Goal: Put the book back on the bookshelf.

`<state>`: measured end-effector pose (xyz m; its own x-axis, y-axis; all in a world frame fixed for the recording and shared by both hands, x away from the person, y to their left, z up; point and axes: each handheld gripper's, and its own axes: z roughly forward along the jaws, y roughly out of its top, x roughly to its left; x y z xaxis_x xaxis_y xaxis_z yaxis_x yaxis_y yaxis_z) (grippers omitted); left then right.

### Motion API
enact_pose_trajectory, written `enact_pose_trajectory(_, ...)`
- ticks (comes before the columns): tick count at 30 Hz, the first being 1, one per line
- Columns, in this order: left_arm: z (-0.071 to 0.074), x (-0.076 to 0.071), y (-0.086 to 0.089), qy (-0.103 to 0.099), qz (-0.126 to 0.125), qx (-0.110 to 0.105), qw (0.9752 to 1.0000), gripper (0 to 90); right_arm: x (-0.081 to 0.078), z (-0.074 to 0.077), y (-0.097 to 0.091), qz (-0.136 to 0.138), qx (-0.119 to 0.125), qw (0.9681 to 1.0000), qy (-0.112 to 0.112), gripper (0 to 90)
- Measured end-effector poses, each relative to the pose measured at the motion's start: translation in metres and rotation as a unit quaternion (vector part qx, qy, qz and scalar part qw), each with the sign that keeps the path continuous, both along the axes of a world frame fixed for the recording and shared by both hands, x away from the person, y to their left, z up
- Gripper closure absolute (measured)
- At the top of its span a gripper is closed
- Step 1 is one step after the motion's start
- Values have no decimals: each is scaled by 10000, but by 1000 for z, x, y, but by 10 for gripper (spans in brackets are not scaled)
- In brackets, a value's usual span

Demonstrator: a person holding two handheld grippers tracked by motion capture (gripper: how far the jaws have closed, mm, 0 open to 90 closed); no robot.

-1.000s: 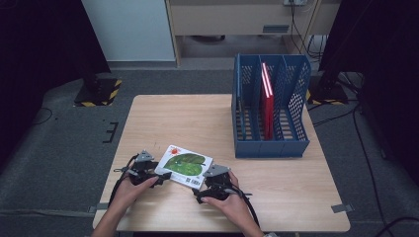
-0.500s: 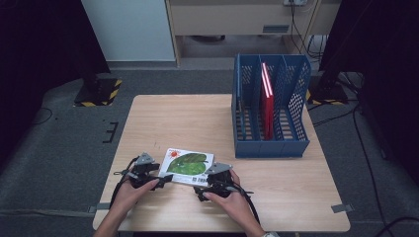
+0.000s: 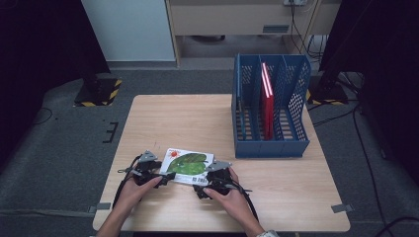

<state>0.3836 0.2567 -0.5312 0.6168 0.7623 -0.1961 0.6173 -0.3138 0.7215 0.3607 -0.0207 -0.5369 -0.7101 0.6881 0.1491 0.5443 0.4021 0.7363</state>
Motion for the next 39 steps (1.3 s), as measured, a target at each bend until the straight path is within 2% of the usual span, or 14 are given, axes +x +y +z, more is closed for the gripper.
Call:
enact_pose_trajectory(4, 0, -1, -2, -54, -47, 144, 9999, 143, 0, 0, 0, 12, -11, 10000, -17, 64)
enact_pose_trajectory(8, 2, -4, -3, -22, 23, 237, 9997, 187, 0, 0, -1, -20, -10, 10000, -24, 91)
enact_pose_trajectory(15, 4, -13, -5, 29, 29, 245, 9997, 221, 0, 2, -7, -83, -31, 10000, -27, 159)
enact_pose_trajectory(26, 7, -33, -6, 66, -101, 385, 9992, 229, -13, 2, -10, 92, -122, 9999, -76, 154)
enact_pose_trajectory(30, 8, -42, -8, 50, -124, 439, 9989, 227, -17, 3, -10, 176, -230, 9995, -86, 138)
enact_pose_trajectory(33, 8, -42, -11, -4, -154, 506, 9986, 214, -18, 3, -8, 176, -298, 9993, -132, 124)
enact_pose_trajectory(39, 8, -39, -12, -39, -119, 480, 9988, 211, -20, 4, -5, 269, -426, 9983, -306, 96)
